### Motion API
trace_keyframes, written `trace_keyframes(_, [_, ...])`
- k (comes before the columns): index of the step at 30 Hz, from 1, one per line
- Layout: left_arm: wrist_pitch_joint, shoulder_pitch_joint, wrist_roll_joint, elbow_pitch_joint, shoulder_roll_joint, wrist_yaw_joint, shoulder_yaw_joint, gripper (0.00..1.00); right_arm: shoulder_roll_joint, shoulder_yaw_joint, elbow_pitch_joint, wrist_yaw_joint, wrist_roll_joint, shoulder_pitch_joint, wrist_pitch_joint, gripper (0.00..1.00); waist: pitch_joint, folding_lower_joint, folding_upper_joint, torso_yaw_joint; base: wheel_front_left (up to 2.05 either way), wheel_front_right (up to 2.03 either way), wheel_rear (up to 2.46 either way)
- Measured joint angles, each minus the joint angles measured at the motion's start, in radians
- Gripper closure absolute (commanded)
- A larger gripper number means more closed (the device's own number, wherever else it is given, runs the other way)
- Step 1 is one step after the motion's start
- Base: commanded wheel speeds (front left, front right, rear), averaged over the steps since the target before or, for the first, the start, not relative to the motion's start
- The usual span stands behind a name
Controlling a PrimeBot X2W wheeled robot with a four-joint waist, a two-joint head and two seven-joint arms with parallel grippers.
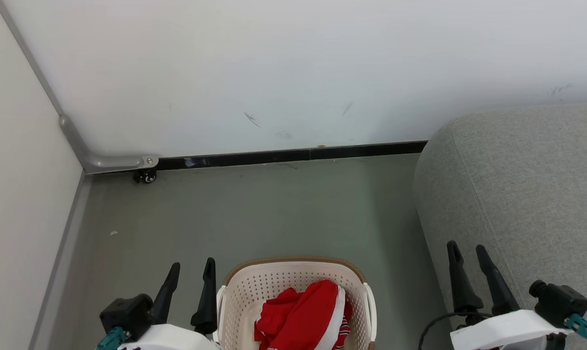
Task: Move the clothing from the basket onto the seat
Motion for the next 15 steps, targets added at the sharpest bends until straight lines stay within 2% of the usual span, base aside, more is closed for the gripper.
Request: trace_keyframes(15, [-0.052,-0.006,0.18,0.052,0.0,0.053,-0.035,0.0,0.0,0.0,0.025,0.0,-0.227,-0.001,-0.031,0.0,0.003,-0.0003,0.0,-0.001,0.0,0.0,0.0])
